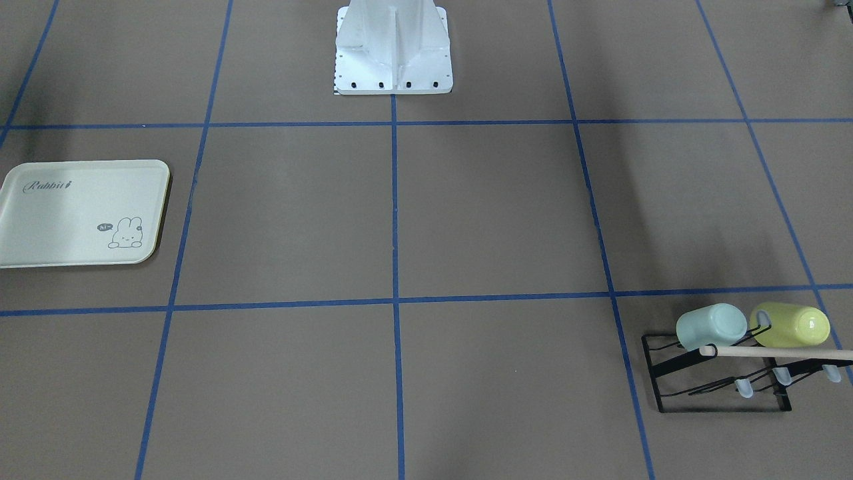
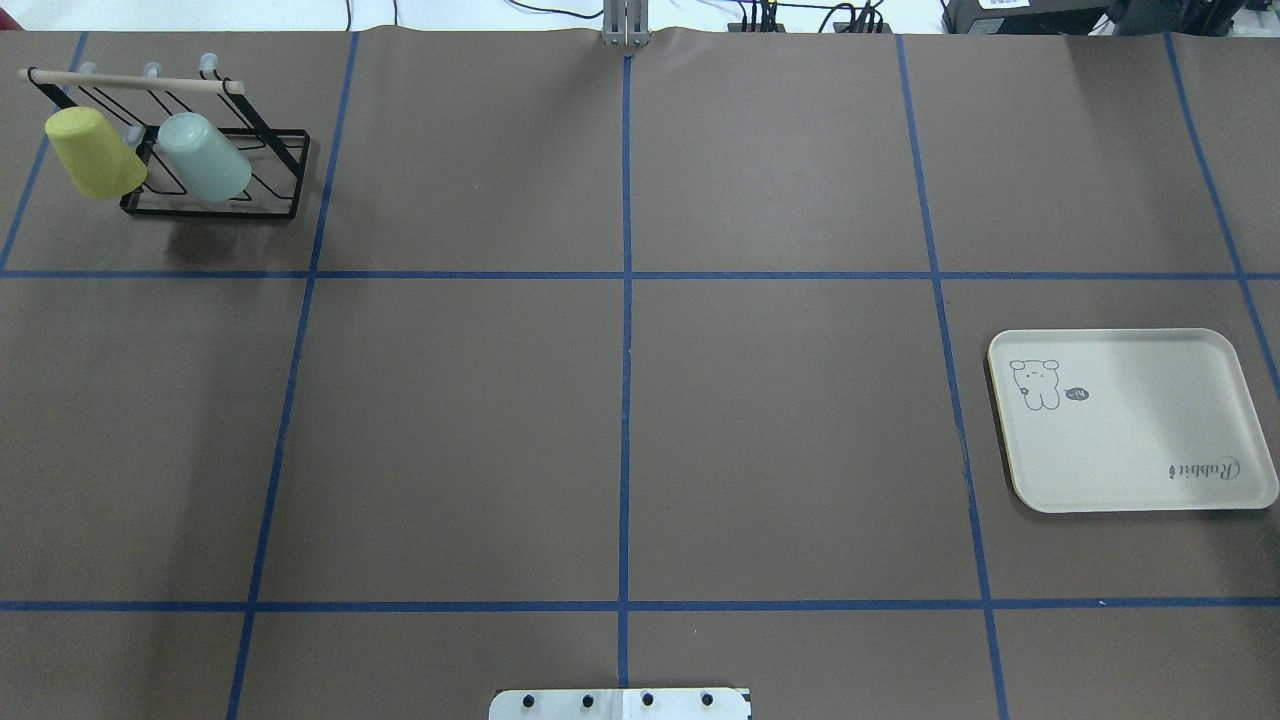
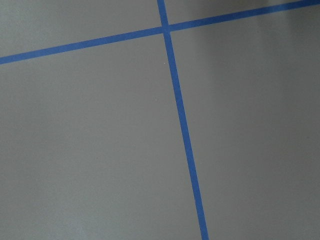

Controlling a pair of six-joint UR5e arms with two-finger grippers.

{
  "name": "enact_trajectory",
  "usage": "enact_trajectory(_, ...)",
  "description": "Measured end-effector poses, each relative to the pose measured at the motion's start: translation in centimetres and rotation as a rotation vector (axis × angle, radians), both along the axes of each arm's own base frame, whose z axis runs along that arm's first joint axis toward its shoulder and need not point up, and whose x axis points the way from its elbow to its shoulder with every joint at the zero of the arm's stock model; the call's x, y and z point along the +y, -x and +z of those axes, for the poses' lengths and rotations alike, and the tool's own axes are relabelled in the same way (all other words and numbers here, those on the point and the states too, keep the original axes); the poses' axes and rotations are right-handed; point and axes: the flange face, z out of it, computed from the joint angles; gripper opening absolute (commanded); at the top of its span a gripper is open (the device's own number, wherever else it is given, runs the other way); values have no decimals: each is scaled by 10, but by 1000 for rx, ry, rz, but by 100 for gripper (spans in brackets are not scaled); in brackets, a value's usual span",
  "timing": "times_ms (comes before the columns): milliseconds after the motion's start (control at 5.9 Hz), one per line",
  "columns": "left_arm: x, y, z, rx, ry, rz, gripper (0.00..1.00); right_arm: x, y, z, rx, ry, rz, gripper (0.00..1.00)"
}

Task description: Left arm grabs green cup and hands to right arm on tray

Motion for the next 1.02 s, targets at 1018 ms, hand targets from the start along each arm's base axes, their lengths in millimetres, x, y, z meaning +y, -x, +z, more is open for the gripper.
enact_trajectory(1018,-18,0,-23,1,-115,-5,100,-39,8,-51,-28,-202,-2,100)
